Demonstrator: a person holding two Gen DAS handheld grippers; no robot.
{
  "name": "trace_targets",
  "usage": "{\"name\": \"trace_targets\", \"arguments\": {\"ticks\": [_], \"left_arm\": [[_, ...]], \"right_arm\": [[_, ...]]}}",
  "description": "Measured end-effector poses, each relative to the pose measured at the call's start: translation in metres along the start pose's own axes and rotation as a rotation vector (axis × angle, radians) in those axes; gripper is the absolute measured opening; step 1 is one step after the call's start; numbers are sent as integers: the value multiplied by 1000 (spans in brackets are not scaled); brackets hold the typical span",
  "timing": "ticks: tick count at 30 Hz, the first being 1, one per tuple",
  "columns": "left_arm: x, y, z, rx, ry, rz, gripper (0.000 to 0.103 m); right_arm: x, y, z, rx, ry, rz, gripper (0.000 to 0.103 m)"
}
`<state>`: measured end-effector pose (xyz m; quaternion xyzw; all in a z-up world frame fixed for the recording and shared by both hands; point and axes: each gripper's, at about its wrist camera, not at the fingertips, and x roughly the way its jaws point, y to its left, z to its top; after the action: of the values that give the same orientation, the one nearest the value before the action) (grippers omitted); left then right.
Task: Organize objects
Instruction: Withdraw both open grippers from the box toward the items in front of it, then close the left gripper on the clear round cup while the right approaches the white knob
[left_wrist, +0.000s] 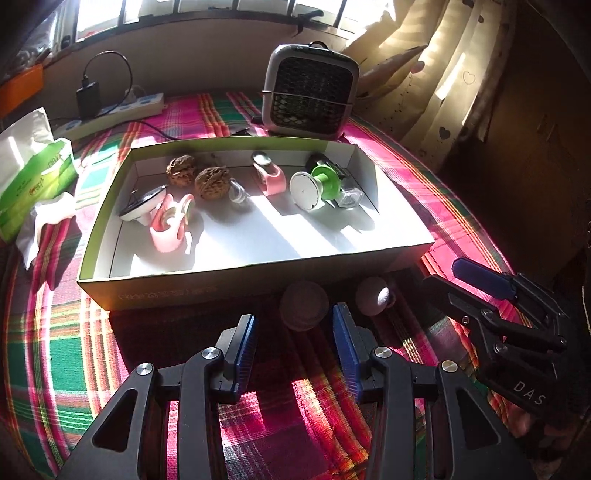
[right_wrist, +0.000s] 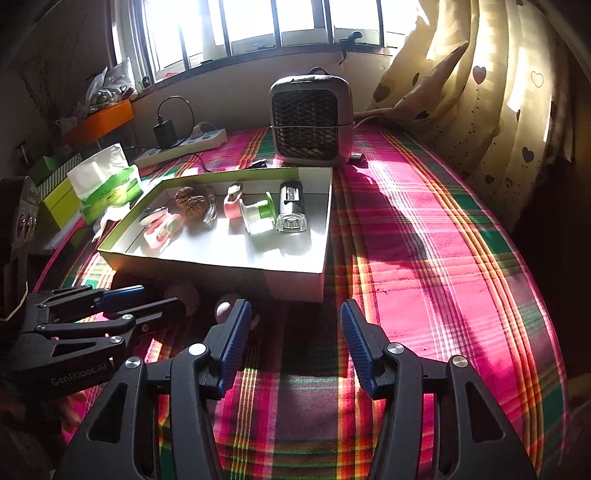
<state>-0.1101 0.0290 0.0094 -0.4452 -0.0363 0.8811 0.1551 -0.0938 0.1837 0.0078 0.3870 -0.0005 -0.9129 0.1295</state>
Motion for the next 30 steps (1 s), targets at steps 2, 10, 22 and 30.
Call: {"name": "trace_targets", "arguments": {"ticks": [2, 10, 22, 30], "left_arm": [[4, -2, 1, 1, 9, 14, 39], [11, -8, 5, 14, 9, 71, 39], [11, -11, 4, 10, -3, 136, 29], [7, -4, 0, -14, -11, 104, 26]], "right_arm": [[1, -2, -1, 2, 2, -5, 52], [4, -7, -4, 14, 14, 1, 52], [5, -8, -8, 21, 24, 6, 52], [5, -3, -8, 14, 28, 6, 52]]}}
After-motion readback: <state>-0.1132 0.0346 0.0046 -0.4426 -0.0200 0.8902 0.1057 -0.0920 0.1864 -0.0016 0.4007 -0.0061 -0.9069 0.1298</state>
